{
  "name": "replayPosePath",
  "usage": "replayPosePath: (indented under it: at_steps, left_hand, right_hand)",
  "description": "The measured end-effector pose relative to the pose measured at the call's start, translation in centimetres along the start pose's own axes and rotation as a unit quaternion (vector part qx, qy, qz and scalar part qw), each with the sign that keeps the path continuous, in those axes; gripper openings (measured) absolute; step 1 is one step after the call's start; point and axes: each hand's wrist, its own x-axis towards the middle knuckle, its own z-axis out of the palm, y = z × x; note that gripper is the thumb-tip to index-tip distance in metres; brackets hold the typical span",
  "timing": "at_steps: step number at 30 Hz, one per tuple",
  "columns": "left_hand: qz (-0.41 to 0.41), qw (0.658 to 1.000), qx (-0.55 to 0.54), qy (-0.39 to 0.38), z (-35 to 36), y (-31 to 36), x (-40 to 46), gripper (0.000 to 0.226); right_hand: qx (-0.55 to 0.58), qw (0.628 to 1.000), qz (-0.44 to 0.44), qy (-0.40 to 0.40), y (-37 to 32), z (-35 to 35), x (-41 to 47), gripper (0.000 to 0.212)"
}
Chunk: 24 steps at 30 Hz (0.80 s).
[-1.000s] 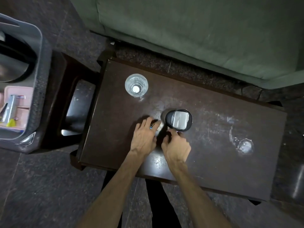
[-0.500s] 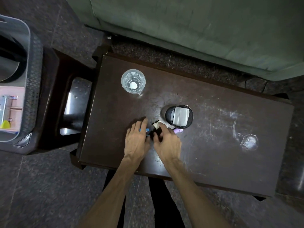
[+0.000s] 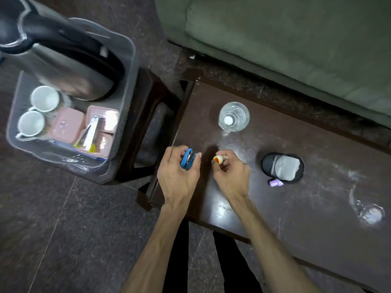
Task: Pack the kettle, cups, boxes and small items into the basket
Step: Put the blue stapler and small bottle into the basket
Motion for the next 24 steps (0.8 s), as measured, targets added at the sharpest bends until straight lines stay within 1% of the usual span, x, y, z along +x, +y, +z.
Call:
replayPosePath:
  at_steps: [4, 8, 13, 16, 20, 24]
  left_hand:
    - [-0.014, 0.997, -0.042, 0.056, -5.0, -0.3, 3.2, 0.027]
    - [-0.021, 0.993, -0.028, 0.109, -9.7, -1.9, 6.4, 0.028]
    - [-0.023, 0.987, 0.037, 0.153, -14.3, -5.6, 9.3, 0.034]
    - [-0.055, 0.987, 0.069, 0.131, -16.0, -7.8, 10.6, 0.037]
    - [-0.075, 0.991, 0.076, 0.078, -16.4, -9.6, 11.2, 0.041]
    - [-0.064, 0.994, 0.081, 0.039, -15.8, -10.3, 11.0, 0.038]
  right_hand:
    - [0.065, 0.995, -0.080, -0.016, -7.1, 2.4, -0.7, 0.015]
    - [0.112, 0.981, -0.151, -0.056, -13.9, 4.8, -1.5, 0.018]
    - [0.081, 0.958, -0.255, -0.104, -20.2, 7.8, -2.4, 0.023]
    - [0.007, 0.943, -0.303, -0.136, -22.4, 9.6, -2.5, 0.026]
    - [-0.092, 0.925, -0.333, -0.156, -23.4, 11.1, -2.1, 0.026]
    - [-0.106, 0.924, -0.333, -0.155, -23.2, 11.7, -1.8, 0.022]
